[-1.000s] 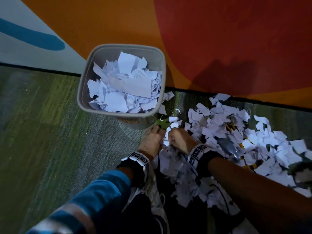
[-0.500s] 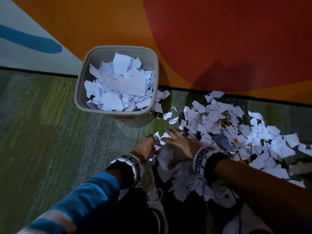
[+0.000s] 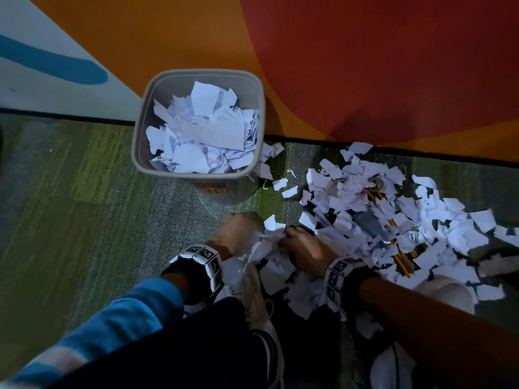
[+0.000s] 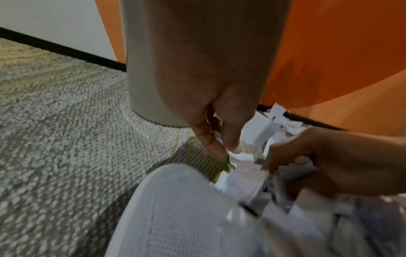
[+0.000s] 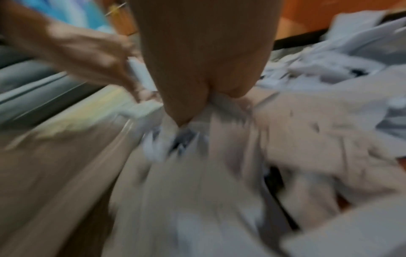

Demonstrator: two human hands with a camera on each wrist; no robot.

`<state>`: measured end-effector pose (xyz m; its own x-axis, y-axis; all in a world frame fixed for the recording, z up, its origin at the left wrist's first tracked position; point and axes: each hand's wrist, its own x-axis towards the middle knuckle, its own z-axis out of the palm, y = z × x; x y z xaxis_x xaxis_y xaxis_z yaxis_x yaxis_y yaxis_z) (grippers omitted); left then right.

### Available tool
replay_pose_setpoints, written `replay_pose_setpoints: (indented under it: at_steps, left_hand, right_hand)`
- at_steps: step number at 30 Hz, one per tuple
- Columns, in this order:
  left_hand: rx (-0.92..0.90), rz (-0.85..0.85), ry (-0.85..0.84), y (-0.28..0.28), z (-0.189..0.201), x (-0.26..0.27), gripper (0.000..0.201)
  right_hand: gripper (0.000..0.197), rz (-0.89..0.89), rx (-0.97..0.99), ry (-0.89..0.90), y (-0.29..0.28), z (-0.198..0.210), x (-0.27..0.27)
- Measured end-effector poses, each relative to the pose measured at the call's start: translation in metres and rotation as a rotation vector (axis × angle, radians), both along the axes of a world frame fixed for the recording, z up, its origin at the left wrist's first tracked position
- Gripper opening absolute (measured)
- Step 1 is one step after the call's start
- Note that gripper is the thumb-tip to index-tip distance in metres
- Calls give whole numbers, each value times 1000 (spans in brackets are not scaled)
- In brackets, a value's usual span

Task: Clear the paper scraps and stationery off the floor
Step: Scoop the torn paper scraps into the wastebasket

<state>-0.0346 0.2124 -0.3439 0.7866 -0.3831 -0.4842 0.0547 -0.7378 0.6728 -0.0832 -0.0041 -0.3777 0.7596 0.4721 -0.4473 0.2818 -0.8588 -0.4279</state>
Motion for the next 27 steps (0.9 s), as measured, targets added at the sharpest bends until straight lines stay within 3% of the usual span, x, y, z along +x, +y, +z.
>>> replay_pose_setpoints:
  at_steps: [4,6,8,13,18,21,24,27]
  left_hand:
    - [-67,3,-34,-1,29,5,14]
    - [-65,30,-57,-1,46,6,14]
    - [-90,85,-41,-1,62,7,15]
    - [-159,98,-82,0,132,6,13]
    - [-254,73,-236,6,219,7,8]
    - [-281,158,-328,22,262,25,5]
    - [-226,259,-429,36,287,51,5]
    - [-42,271,-496,49,290,79,6]
  right_hand:
    - [21,-288,12,136,-14,5,21]
    - [32,-465,139,108,-24,24,28]
    - [22,-561,263,150,-32,54,36]
    - [43,-638,393,159,-39,138,58]
    - [37,-760,487,53,-28,226,93]
    - [31,-774,567,4,-5,271,121]
    - [25,-764,603,-24,27,296,145]
    - [24,-760,592,-68,61,304,162]
